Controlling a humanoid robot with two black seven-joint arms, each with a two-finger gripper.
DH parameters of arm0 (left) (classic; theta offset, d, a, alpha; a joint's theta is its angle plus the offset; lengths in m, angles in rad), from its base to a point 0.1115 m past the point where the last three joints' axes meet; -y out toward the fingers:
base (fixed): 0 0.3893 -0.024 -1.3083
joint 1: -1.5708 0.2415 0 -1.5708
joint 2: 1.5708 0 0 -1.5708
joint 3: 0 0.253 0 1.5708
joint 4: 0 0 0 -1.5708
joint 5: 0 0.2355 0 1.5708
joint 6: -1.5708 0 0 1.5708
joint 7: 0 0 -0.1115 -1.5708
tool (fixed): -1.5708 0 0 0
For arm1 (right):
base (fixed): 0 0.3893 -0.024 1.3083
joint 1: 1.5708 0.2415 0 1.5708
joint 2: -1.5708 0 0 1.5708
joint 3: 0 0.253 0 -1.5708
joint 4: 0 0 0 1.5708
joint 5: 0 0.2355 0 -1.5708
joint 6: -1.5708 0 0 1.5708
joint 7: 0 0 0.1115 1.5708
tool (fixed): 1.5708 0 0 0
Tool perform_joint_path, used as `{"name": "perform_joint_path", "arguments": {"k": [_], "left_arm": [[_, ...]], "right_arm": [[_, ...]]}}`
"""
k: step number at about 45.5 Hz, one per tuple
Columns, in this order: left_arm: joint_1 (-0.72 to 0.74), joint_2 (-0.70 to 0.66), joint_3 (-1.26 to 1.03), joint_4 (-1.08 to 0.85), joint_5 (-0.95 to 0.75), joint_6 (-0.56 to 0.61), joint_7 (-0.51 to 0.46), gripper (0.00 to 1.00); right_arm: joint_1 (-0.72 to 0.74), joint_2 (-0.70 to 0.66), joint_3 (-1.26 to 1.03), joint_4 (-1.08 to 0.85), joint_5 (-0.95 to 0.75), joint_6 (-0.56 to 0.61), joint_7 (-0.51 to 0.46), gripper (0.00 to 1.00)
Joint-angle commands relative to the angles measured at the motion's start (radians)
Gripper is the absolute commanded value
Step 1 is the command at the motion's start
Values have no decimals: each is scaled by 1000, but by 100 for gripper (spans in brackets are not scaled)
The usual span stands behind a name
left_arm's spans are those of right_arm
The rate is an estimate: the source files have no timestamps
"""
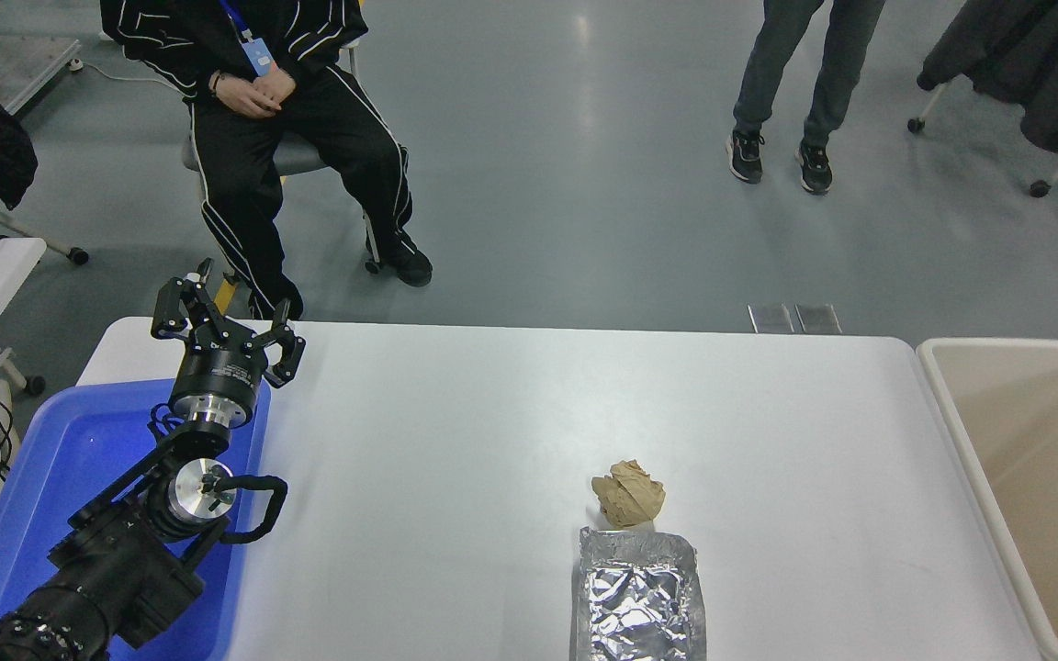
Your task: Dispose of the paper cup in the dustbin
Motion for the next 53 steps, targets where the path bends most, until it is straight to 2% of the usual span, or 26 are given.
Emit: {"name": "perform_joint_path", "arguments": {"k": [1,12,22,36,53], "left_arm": [[0,0,0,0,0,0,0,100],[0,0,0,0,0,0,1,100],[0,0,0,0,0,0,1,100],[0,0,0,0,0,0,1,100],[0,0,0,0,0,0,0,100]], "right_arm": [[-137,126,49,39,-1,0,142,99],[-277,291,48,39,-3,2,183,99],[-322,361,46,39,-3,5,196,99],[-357,378,49,31,-6,5,277,99],[-357,357,51,-4,-6,2,278,99]]}}
